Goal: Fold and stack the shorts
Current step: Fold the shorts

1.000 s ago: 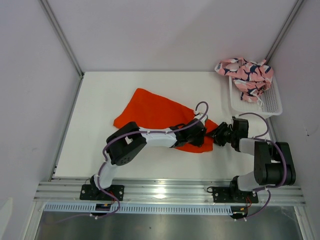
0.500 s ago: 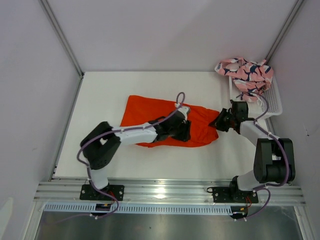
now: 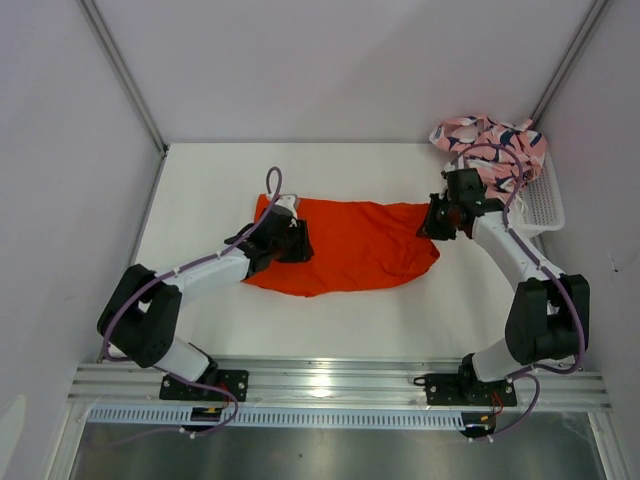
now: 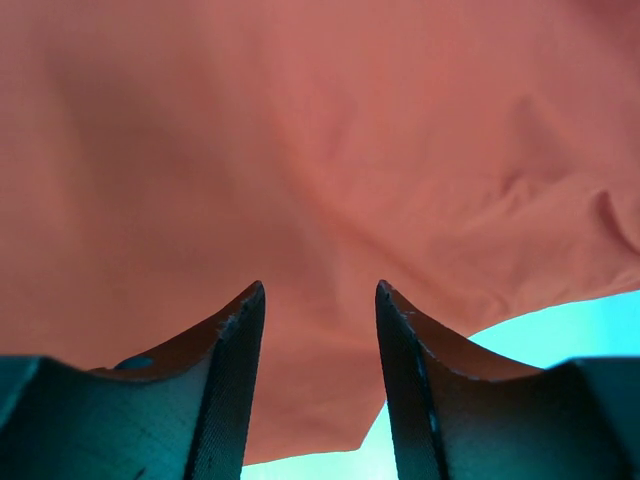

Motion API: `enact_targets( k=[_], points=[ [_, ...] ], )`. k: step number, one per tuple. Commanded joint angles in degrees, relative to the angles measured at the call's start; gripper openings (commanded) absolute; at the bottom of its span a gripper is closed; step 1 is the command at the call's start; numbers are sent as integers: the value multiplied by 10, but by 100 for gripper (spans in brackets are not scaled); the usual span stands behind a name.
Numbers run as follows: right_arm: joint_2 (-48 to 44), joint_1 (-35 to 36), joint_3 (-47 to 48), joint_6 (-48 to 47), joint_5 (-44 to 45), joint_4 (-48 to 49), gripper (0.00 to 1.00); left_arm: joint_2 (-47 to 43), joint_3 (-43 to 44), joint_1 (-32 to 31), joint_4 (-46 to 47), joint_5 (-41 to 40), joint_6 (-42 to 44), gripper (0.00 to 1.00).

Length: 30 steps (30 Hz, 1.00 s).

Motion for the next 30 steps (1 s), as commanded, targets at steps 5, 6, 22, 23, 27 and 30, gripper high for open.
enact_targets(
  k=[5, 6, 22, 23, 27, 30],
  points=[
    [17, 41, 84, -22, 40, -67, 2, 52, 5, 3, 78, 94, -6, 46],
    [18, 46, 87, -20, 38, -69, 2, 61, 11, 1, 86, 101, -17, 45],
    [29, 82, 181, -3, -13, -99, 0, 172, 65, -48, 106, 82, -57, 34],
    [29, 83, 185, 2, -21, -99, 0, 171, 66, -50, 104, 74, -59, 34],
    [31, 84, 205, 30, -54, -92, 0, 180, 74, -71, 98, 61, -69, 33],
    [35, 84, 212, 45, -89, -80, 0, 197, 76, -85, 103, 59, -83, 31]
  ],
)
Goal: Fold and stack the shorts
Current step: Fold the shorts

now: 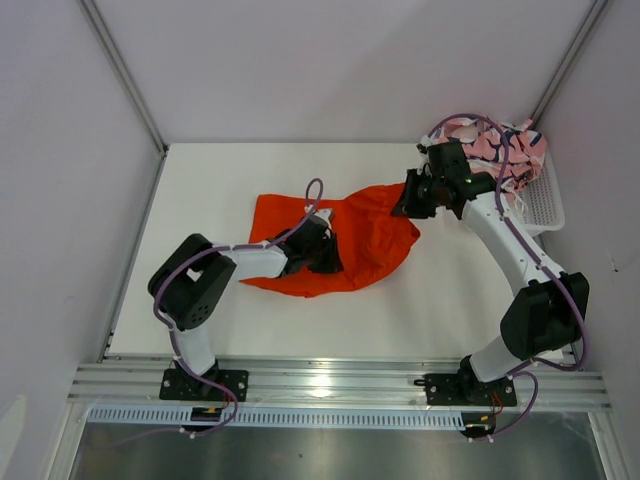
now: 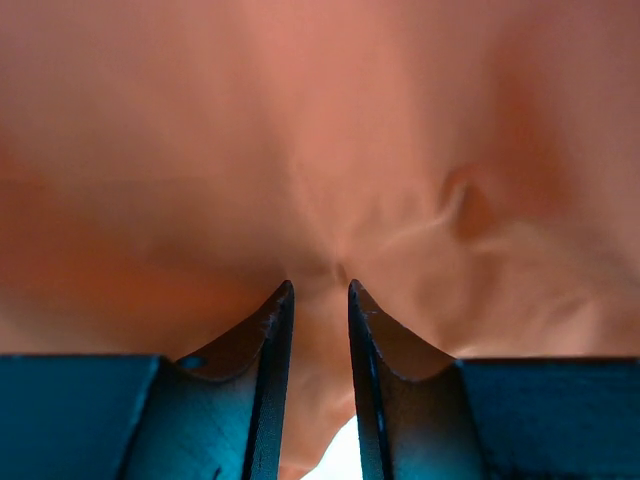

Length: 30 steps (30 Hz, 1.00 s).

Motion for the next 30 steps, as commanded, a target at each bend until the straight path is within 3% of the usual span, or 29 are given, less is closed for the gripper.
enact_targets(
  k=[1, 11, 17, 22, 26, 30],
  points=[
    [9, 1, 29, 40, -61, 23, 0, 18, 21, -20, 22, -11, -26, 31],
    [39, 0, -6, 128, -117, 97, 0, 31, 17, -48, 59, -14, -61, 29],
    [36, -7, 9, 109, -110, 76, 0, -62, 13, -24, 4, -17, -35, 32],
    [31, -12, 15, 93, -109, 65, 0, -157, -7, 67, -76, 23, -3, 33],
    [34, -15, 21, 84, -110, 55, 0, -246, -41, 159, -120, 17, 31, 42],
    [41, -17, 29, 76, -116, 51, 0, -257, -66, 238, -145, 29, 59, 43]
  ],
)
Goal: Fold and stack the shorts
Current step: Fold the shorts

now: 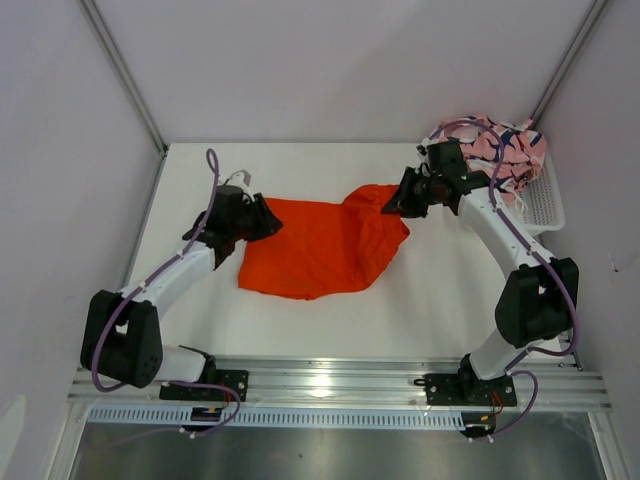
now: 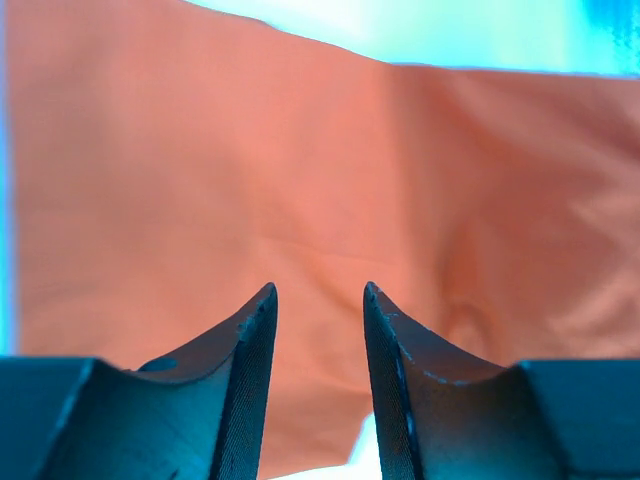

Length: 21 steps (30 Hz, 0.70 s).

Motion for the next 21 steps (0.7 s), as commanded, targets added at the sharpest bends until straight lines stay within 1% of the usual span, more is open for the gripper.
enact_targets(
  k=[1, 2, 5, 10, 11, 13, 14, 16, 19, 21],
  points=[
    [0, -2, 37, -17, -21, -1, 0, -4, -50, 53, -52, 18, 43, 43],
    [2, -2, 40, -18, -22, -4, 0, -7, -58, 76, -42, 20, 43, 44],
    [8, -2, 47, -25, -24, -8, 0, -25, -99, 110, -16, 17, 42, 46],
    [12, -2, 54, -32, -20, -16, 0, -34, -145, 140, 22, 17, 32, 45],
    [11, -2, 54, -32, -20, -16, 0, -36, -150, 142, 25, 15, 31, 47],
    [12, -2, 53, -28, -21, -16, 0, -35, -149, 142, 24, 6, 29, 53],
    [12, -2, 54, -26, -24, -16, 0, -34, -146, 142, 22, 4, 29, 55],
    [12, -2, 55, -23, -29, -16, 0, -27, -142, 142, 18, 0, 29, 58],
    [6, 0, 60, -22, -27, -20, 0, -14, -124, 142, -1, -9, 34, 59],
    [4, 0, 64, -23, -25, -23, 0, -8, -101, 142, -16, -30, 42, 63]
  ],
)
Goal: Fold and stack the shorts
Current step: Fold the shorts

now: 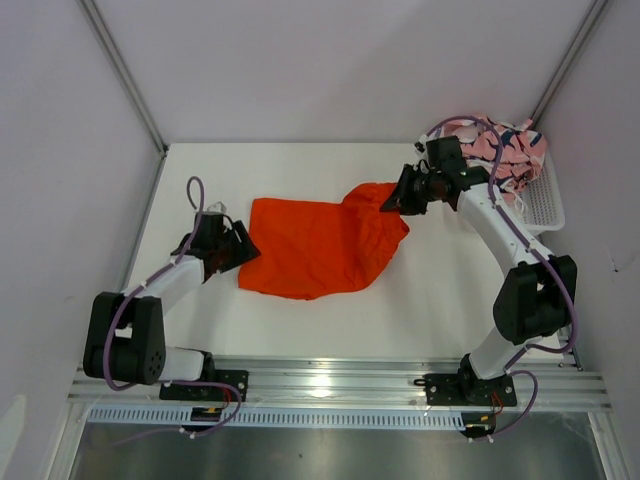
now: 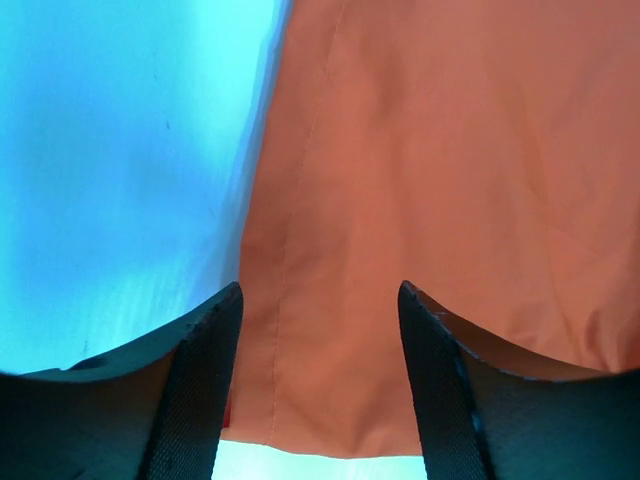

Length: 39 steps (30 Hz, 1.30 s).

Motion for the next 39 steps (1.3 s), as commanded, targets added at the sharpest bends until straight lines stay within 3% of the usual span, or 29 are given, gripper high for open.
enact_targets(
  k=[1, 4, 9, 21, 24, 29, 39],
  points=[
    [-10, 0, 42, -3, -14, -8, 0, 6, 54, 4, -24, -36, 18, 68],
    [-11, 0, 47, -7, -12, -15, 0, 40, 89, 4, -52, -55, 28, 73],
    [-10, -6, 67, -16, 11, -35, 0, 97, 105, -5, -44, -37, 21, 70],
    [-10, -65, 84, -69, -12, -85, 0, 162, 145, -56, -25, -23, -3, 51],
    [-17, -83, 84, -91, -7, -102, 0, 178, 149, -70, -17, -10, -10, 41],
    [-14, -107, 108, -116, -5, -134, 0, 199, 145, -114, 20, 6, -30, 32],
    [-7, -79, 125, -89, -5, -134, 0, 220, 139, -165, 51, 6, -47, 22]
  ],
)
